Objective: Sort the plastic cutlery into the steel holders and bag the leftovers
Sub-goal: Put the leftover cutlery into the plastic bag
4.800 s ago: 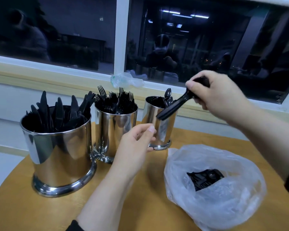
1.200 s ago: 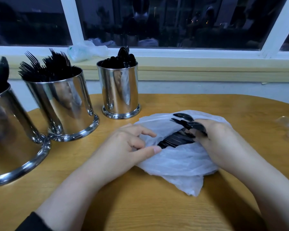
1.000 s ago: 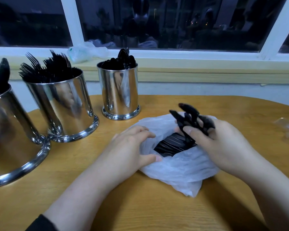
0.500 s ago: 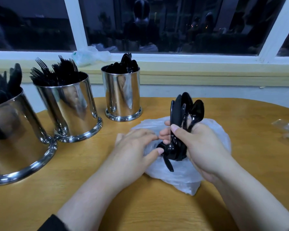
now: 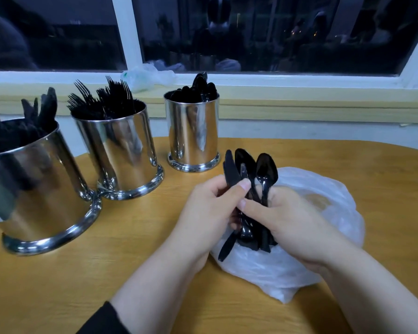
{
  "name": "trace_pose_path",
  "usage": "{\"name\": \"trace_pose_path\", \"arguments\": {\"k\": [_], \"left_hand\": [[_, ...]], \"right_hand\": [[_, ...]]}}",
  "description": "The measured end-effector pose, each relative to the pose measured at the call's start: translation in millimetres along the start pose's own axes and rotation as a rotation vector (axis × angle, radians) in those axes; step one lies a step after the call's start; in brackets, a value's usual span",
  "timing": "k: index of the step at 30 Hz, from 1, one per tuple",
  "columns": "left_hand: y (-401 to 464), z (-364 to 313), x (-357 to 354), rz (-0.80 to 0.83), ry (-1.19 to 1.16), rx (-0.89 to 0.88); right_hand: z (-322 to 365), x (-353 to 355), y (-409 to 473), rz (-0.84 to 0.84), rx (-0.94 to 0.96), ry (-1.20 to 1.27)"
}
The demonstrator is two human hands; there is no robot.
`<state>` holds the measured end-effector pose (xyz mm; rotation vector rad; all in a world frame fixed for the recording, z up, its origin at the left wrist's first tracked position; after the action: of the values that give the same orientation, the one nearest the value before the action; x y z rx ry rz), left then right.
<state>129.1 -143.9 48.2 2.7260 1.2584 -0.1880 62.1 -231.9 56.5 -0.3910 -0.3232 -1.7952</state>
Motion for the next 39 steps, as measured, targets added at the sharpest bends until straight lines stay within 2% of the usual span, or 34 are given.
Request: {"name": "trace_pose_path", "arguments": {"k": [8,11,14,22,28,34,39], "left_hand": [[6.2,12.0,14.0,-0.056,-0.211,0.077],[5.7,14.5,19.5,-0.118,-0.311,0.107],[6.9,11.6,24.6,-0.153,-0.34,0.079],[7.3,-1.3,41.2,-0.267,-0.442,0.002],[5.0,-8.0,49.0,-0.312,-0.565,-0.031],[5.7,3.1,57.2,-0.447,-0.756,-0.036],[4.8,6.4,58.5,-0.493,-0.852,-0.035]], "right_hand": [[-11.0,3.8,3.0,-0.032,-0.032,-0.008],[-10.3,1.4,1.8,0.002,-0.054,0.098],[-2.6,4.9,-0.6,0.003,-0.051,0.208],[-0.1,40.3,-3.7,-0.235,-0.071,0.132],[1.3,29.3,-8.3,-0.191,-0.125,0.178],[16.8,-2.5,-10.0,-0.123,-0.076,-0.047],[10.7,1.4,-7.1,-0.253,-0.094,-0.198]]}}
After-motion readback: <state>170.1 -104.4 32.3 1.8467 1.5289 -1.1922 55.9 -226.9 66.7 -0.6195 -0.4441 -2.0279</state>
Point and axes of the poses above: each hand's wrist, its own y-axis towards the middle knuckle, its own x-axis out of the back of the hand, z = x × y, the point moved 10 cm from there along y, towards the middle knuckle, and after that the axes turned 5 degrees about -y, right-handed, at the moved point
